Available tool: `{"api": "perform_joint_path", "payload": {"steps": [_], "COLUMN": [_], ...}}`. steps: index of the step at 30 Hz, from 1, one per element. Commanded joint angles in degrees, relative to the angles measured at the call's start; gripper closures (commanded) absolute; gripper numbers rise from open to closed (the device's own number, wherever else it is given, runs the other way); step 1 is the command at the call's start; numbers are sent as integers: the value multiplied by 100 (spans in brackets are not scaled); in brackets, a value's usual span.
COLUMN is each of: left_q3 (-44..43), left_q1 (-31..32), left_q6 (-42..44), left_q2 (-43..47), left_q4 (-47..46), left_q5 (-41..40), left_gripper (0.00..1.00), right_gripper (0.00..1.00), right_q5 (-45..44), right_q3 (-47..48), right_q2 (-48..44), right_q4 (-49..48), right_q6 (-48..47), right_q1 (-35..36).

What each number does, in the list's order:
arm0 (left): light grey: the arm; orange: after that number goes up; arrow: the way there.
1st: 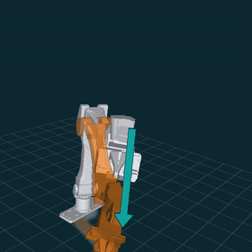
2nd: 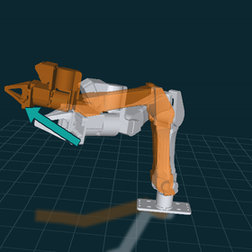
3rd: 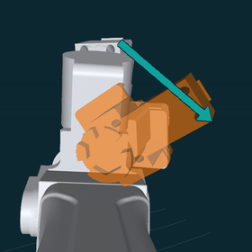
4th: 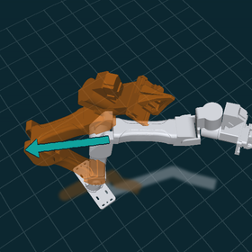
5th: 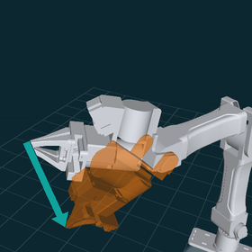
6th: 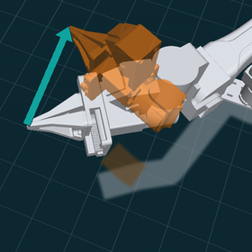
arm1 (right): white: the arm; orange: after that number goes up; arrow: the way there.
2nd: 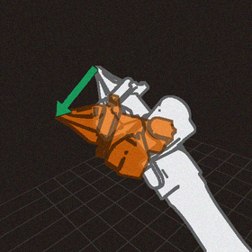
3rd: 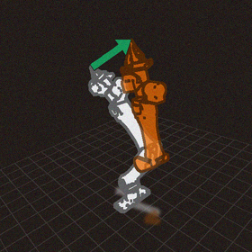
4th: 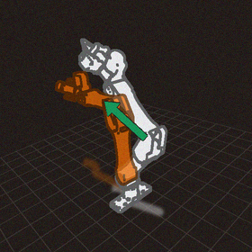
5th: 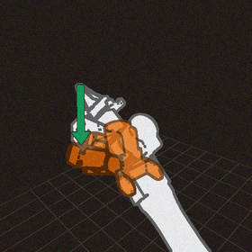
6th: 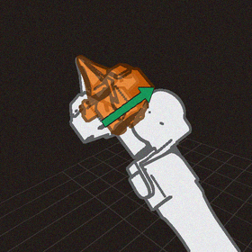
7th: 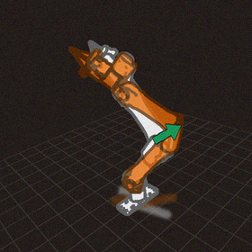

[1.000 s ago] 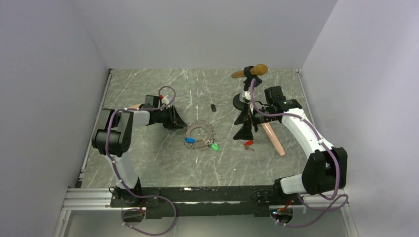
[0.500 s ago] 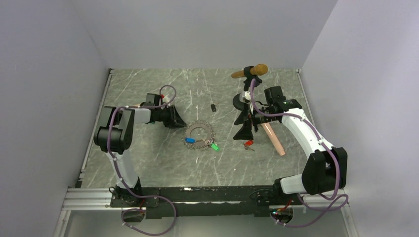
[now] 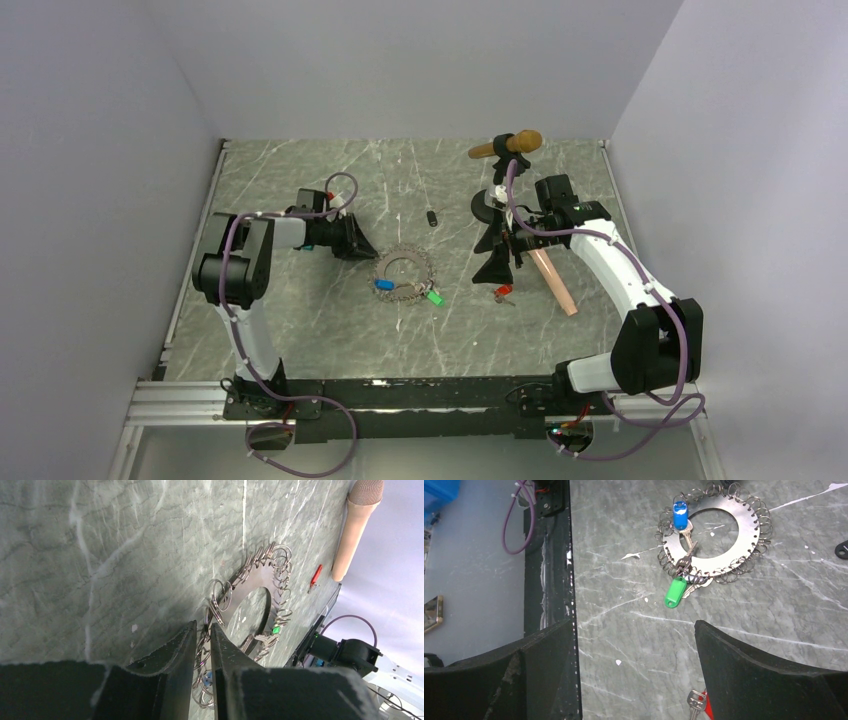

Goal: Put the keys on the keyring

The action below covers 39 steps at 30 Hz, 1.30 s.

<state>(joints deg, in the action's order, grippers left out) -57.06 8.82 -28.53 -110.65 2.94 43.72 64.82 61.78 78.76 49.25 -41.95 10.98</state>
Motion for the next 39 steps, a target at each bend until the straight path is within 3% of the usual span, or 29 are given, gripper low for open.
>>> {"api": "perform_joint_path", "payload": {"steps": [1,10,12,14,19,22,25,32,35,39], "left_q3": [-200,-273,-312,-287,-57,-164,-610,-910,-807,-580], "left_q1": [1,82,107,111,107,187,689,2600,2916,2974], "left_q6": [95,-8,-20,-59,-7,648,1905,5534,6067,5959], "left_q2": [-96,-198,-207,-147,644,1699,2668,4140,4614,5214], "left_q4": [54,-39,-31,-115,-534,-223,615,1647,1740,1507], "left_q5": [141,242,254,295,214,-271,-1149,-2875,-3062,-2807], "left_gripper": [77,83,88,100,100,100,100,100,100,100], "right_gripper": [2,2,2,2,2,2,2,0,0,0], "right_q5": [105,110,123,119,113,97,72,67,53,112], "right_q3": [220,225,227,229,231,238,260,425,507,936], "right_q2": [-9,-30,-36,-37,-49,-46,-53,-122,-254,-574], "right_q4": [13,32,40,49,58,77,201,881,926,795], "right_q6": [-155,-173,-181,-182,-199,-224,-383,-1309,-1586,-1647], "right_q1": [19,20,28,25,23,30,37,60,77,90]}}
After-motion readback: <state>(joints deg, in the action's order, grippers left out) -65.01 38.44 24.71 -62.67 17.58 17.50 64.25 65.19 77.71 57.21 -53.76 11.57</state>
